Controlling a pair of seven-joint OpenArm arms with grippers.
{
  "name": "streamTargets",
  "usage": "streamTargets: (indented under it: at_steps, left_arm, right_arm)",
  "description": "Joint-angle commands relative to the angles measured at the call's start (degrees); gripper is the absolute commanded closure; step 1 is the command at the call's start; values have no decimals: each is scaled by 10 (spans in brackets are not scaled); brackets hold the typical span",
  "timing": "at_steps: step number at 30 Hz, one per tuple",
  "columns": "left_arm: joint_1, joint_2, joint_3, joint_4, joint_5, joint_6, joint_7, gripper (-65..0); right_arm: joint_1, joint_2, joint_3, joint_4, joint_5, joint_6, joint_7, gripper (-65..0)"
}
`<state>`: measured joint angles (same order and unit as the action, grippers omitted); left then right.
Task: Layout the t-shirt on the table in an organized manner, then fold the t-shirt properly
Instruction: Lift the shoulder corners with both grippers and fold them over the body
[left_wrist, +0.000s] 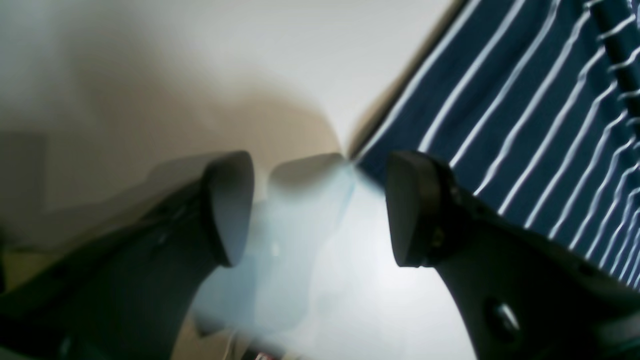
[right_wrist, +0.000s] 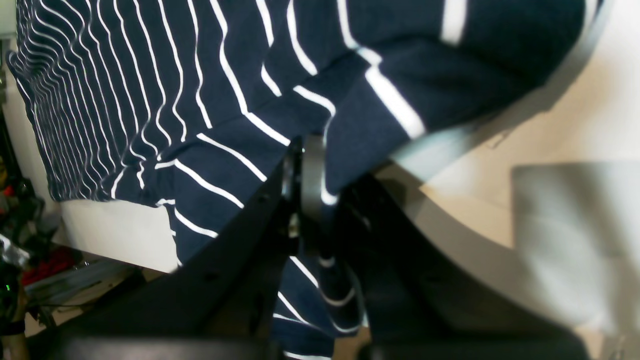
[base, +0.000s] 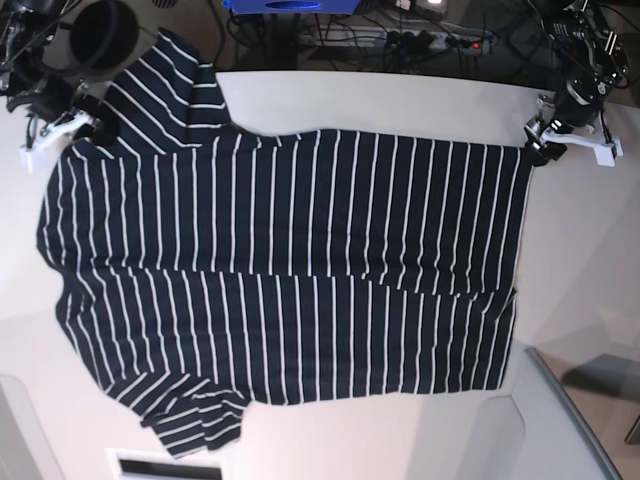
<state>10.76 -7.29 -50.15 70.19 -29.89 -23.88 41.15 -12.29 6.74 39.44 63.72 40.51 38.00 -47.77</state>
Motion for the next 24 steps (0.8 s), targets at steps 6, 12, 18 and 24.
streamTargets:
  at_steps: [6, 12, 18, 24]
  left_arm:
    - [-27, -6, 26, -47, 3, -2, -5, -403]
    - [-30, 5, 70, -55, 2, -2, -8, -403]
    - [-23, 10, 70, -55, 2, -2, -37, -402]
    - [-15, 8, 70, -56, 2, -2, -37, -217]
  right_arm:
    - [-7, 8, 1, 3, -27, -9, -16, -5]
    - [-7, 8, 1, 4, -27, -9, -16, -5]
    - [-7, 8, 1, 4, -27, -9, -16, -5]
    - [-6, 8, 1, 4, -27, -9, -16, -5]
